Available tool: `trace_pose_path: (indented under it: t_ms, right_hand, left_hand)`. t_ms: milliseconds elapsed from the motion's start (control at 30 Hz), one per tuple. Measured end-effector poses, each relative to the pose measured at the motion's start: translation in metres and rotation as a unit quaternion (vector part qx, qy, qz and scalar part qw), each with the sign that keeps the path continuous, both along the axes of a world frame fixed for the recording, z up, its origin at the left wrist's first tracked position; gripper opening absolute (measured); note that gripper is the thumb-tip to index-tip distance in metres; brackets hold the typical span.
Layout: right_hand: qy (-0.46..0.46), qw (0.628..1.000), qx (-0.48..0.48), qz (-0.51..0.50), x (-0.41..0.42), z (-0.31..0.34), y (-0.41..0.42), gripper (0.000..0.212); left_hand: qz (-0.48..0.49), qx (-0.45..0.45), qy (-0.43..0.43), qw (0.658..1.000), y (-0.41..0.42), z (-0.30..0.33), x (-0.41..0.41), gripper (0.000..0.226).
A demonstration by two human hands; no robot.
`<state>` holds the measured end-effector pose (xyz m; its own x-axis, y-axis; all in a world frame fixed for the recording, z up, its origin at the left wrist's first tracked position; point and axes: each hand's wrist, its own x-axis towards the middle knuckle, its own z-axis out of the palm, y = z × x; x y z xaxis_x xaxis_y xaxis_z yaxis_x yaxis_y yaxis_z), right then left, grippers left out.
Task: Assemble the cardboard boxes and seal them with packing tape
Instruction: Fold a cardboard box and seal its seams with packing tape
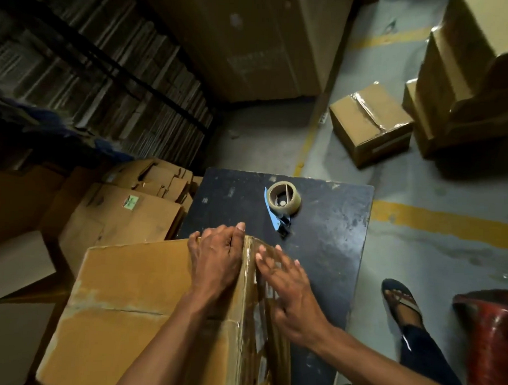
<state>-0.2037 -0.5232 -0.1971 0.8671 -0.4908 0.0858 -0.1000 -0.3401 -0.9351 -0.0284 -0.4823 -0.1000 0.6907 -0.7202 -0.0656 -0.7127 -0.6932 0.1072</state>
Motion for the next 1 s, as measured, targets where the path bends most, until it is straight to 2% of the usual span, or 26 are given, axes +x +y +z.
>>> trace_pose_path:
  t_ms: [133, 200, 333, 433, 567, 667, 733, 800, 867, 933, 1000]
  right_hand:
    - [-0.009, 0.997, 0.046, -0.063, 0.005, -0.003, -0.018, 0.094]
    - [0.003, 0.997, 0.057, -0.050, 0.015, 0.002, -0.014, 0.092]
    - [0.056, 0.997, 0.043, -0.006, 0.028, 0.012, 0.014, 0.107]
    - [0.090, 0.995, 0.044, -0.002, 0.022, 0.021, 0.019, 0.108]
    - [0.082, 0.994, 0.077, 0.011, -0.010, 0.023, 0.017, 0.084]
    - [0.014, 0.985, 0.124, -0.122, -0.011, 0.031, -0.006, 0.043]
    - [-0.019, 0.974, 0.159, -0.158, 0.007, 0.046, -0.032, 0.052]
    - [-0.034, 0.975, 0.191, -0.111, 0.027, 0.065, -0.056, 0.062]
    - [-0.016, 0.980, 0.194, -0.045, 0.042, 0.074, -0.073, 0.056]
    - [0.006, 0.980, 0.201, -0.012, 0.050, 0.068, -0.085, 0.038]
    - [-0.009, 0.968, 0.248, 0.023, 0.054, 0.054, -0.095, 0.025]
  left_hand:
    - [0.015, -0.007, 0.007, 1.000, -0.004, 0.002, -0.004, 0.074]
    - [0.018, -0.007, 0.008, 1.000, -0.005, 0.002, -0.005, 0.074]
    - [0.024, -0.001, 0.000, 1.000, -0.004, 0.002, -0.005, 0.070]
    - [0.024, 0.011, -0.003, 1.000, -0.005, 0.002, -0.005, 0.076]
    - [0.021, 0.012, -0.009, 1.000, -0.005, 0.004, -0.005, 0.085]
    - [0.026, 0.012, -0.001, 1.000, -0.005, 0.002, -0.003, 0.088]
    - [0.028, 0.013, 0.006, 1.000, -0.006, 0.002, -0.004, 0.081]
    - [0.027, 0.021, 0.009, 0.999, -0.005, 0.003, -0.005, 0.065]
    - [0.022, 0.020, 0.009, 1.000, -0.003, 0.004, -0.004, 0.055]
    - [0.014, 0.018, 0.009, 1.000, -0.002, 0.004, -0.002, 0.065]
    - [0.019, 0.006, 0.008, 1.000, -0.003, 0.003, -0.001, 0.071]
